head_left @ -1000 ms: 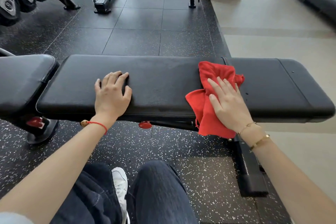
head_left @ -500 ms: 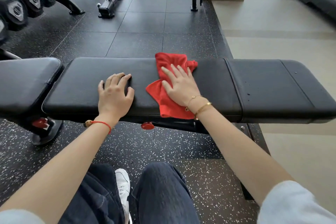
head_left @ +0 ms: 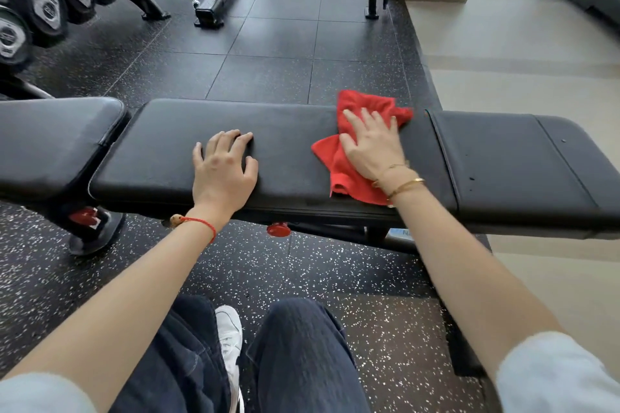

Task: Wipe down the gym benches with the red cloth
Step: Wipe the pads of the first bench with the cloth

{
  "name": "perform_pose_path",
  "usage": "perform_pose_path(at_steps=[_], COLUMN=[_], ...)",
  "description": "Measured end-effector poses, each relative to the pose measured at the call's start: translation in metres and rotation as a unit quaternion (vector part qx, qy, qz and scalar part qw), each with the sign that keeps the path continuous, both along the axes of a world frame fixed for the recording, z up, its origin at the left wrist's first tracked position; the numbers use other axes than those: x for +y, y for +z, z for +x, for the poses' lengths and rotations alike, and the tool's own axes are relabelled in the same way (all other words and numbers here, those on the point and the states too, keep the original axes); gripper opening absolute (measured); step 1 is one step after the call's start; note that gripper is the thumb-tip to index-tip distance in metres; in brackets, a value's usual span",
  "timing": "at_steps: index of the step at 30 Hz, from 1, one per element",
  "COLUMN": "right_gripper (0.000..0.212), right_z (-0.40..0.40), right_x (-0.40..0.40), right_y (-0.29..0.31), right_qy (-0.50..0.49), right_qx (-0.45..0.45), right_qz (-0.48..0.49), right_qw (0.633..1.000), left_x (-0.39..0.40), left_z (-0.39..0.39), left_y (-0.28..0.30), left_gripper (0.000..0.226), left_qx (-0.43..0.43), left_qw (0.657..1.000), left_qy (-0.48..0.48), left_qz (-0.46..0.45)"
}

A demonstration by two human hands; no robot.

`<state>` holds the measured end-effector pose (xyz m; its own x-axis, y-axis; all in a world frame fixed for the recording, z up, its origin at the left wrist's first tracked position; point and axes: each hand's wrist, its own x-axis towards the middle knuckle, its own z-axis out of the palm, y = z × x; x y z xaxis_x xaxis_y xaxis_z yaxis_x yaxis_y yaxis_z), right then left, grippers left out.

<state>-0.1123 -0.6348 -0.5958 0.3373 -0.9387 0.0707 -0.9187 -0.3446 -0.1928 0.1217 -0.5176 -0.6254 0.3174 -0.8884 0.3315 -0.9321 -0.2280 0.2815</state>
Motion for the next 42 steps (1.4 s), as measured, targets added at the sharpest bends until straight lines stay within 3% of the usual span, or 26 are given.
perform_pose_path(at_steps=[4, 9, 15, 19, 27, 32, 42], right_gripper=[0.058, 0.053, 0.049, 0.052, 0.053, 0.052, 0.051], right_z=[0.066, 0.037, -0.05, -0.022, 0.099, 0.041, -0.124], right_x=[0.063, 0.094, 0.044, 0.001, 0.04, 0.063, 0.086], right_y=[-0.005, -0.01, -0.007, -0.001, 0.002, 0.002, -0.004], right_qy=[0.125, 0.136, 0.02, -0.049, 0.138, 0.134, -0.059], right_qx=[-0.007, -0.042, -0.047, -0.025, -0.004, -0.04, -0.032], right_qz=[-0.027, -0.042, -0.026, -0.017, -0.01, -0.002, -0.034], right_qw=[0.992, 0.989, 0.998, 0.998, 0.99, 0.99, 0.997], left_x=[0.0, 0.001, 0.001, -0.001, 0.0, 0.0, -0.011], left_z=[0.001, 0.006, 0.004, 0.0, 0.001, 0.001, -0.049], left_y=[0.001, 0.0, -0.003, -0.001, 0.002, 0.002, 0.014], left_gripper=[0.042, 0.046, 0.046, 0.044, 0.049, 0.045, 0.039], left_qx=[0.008, 0.005, -0.008, -0.007, -0.007, -0.009, 0.03], left_qw=[1.0, 1.0, 1.0, 1.0, 1.0, 1.0, 0.999], left_qy=[-0.002, -0.019, -0.018, -0.007, -0.003, -0.01, -0.043], left_qz=[-0.011, -0.012, -0.003, 0.002, -0.006, 0.02, 0.008])
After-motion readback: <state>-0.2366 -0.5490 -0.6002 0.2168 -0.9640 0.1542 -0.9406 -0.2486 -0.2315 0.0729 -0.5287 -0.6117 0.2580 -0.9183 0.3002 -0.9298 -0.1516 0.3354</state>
